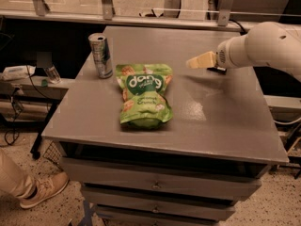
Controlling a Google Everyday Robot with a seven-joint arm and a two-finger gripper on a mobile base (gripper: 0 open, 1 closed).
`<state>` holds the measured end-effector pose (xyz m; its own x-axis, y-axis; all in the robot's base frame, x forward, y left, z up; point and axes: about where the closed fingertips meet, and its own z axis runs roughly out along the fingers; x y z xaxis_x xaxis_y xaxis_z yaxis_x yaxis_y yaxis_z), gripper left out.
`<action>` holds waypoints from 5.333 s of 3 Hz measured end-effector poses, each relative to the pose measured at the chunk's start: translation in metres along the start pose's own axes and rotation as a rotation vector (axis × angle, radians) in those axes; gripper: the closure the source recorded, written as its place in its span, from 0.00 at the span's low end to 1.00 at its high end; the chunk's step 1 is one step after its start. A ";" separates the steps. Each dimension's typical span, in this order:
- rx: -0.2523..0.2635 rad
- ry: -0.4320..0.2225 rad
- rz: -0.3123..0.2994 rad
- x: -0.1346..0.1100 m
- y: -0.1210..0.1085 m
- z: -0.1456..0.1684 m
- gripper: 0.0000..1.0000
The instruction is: Move rxbar chocolate near green rice chip bag
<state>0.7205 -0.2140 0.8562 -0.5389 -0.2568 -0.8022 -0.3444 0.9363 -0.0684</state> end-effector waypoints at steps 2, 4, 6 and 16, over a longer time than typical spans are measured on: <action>0.110 0.009 0.103 0.011 -0.035 0.014 0.00; 0.090 0.040 0.127 0.021 -0.031 0.036 0.41; 0.090 0.040 0.127 0.016 -0.031 0.032 0.88; -0.007 -0.087 -0.038 -0.030 -0.012 -0.018 1.00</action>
Offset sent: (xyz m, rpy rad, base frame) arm 0.0248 -0.0485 -0.0236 0.0261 0.0132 -0.2199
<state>0.7270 -0.2218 0.8918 -0.4569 -0.2705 -0.8474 -0.3694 0.9243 -0.0959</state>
